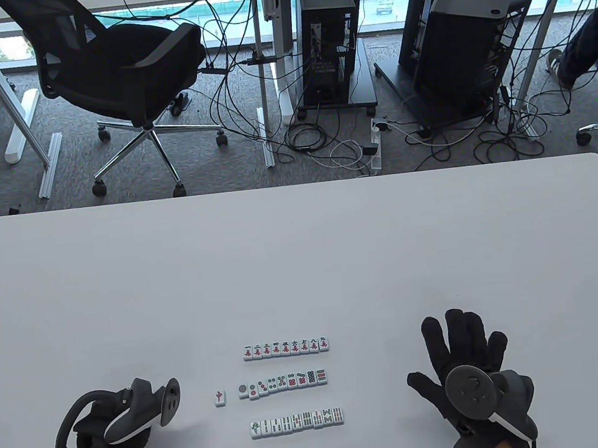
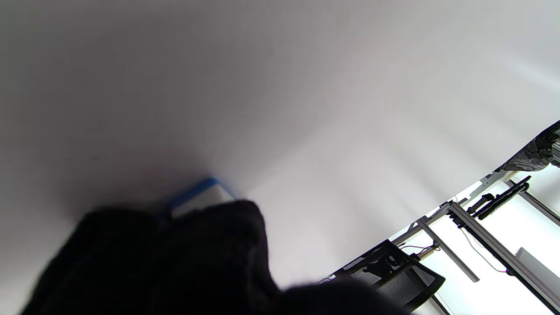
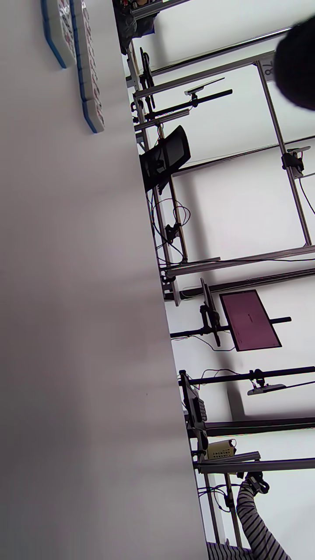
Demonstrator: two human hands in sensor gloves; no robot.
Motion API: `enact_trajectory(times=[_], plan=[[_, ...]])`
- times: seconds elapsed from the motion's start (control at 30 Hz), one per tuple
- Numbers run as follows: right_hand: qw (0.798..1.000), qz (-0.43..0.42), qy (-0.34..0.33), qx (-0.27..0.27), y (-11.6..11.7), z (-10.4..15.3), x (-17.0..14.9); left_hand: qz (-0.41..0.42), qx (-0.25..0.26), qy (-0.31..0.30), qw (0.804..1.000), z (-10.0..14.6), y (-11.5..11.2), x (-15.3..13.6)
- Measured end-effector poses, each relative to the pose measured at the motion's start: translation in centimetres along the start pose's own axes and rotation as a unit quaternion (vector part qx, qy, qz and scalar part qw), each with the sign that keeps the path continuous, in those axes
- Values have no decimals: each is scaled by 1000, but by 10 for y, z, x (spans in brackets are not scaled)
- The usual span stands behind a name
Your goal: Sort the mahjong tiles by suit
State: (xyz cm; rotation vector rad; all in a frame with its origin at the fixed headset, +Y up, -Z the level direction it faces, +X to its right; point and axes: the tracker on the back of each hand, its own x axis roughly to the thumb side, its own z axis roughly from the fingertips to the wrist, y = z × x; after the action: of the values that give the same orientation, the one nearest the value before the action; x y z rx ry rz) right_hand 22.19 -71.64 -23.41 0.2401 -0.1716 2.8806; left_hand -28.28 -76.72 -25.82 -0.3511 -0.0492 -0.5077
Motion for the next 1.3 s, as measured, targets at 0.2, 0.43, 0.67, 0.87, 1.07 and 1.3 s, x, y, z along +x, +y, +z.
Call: enact_trajectory(times=[0.2, 0.43, 0.67, 0.87, 1.07, 1.3], plan=[[1000, -5, -1, 2, 0, -1, 0, 18, 41, -26, 999, -2, 26, 16], [1000, -7, -2, 3, 1, -1, 0, 10, 74, -86, 993, -5, 55, 55], [1000, -10, -4, 3, 1, -1, 0, -5, 63, -103, 993, -15, 60, 76], [1000, -11, -2, 4, 1, -1, 0, -7, 62, -106, 992, -17, 58, 81], [1000, -9, -1, 6, 1, -1, 0, 10, 63, -104, 993, -11, 55, 75], [1000, -7, 0, 10, 2, -1, 0, 38, 76, -39, 996, 4, 45, 30]])
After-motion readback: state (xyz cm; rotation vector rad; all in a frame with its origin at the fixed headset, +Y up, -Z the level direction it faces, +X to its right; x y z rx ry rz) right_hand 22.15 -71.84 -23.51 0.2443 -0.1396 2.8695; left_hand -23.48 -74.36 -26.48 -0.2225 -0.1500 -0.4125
